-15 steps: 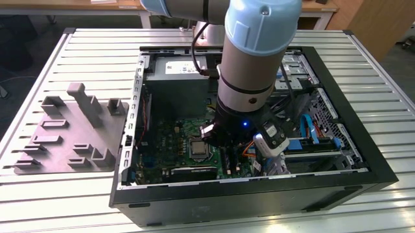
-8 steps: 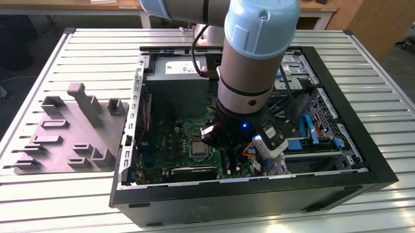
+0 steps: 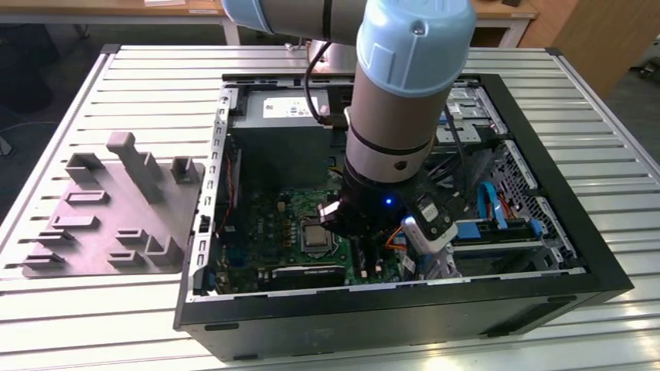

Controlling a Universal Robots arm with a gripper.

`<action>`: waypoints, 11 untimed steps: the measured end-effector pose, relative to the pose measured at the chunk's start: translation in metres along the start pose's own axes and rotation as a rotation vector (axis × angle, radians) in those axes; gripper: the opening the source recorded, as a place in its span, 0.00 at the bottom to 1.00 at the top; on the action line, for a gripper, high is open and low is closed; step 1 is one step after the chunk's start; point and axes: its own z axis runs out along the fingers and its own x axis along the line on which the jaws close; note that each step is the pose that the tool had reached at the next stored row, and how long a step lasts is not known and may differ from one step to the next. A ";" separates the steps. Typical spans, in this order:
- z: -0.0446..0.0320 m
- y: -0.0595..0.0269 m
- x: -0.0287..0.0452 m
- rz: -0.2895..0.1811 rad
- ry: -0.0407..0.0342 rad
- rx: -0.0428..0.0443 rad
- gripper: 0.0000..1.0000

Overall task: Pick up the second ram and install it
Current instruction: 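Press down the second ram until it locks into place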

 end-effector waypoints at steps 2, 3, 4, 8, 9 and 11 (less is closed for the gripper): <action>0.0002 0.0000 0.0000 0.000 -0.0001 -0.0002 0.10; 0.0003 0.0000 0.0000 0.000 -0.0002 -0.0003 0.10; 0.0005 0.0000 0.0000 0.000 -0.0002 -0.0003 0.10; 0.0018 0.0000 0.0000 0.000 0.0001 0.0002 0.10; 0.0020 0.0000 0.0000 0.000 -0.0001 -0.0001 0.10; 0.0023 0.0001 0.0000 0.000 -0.0003 -0.0006 0.10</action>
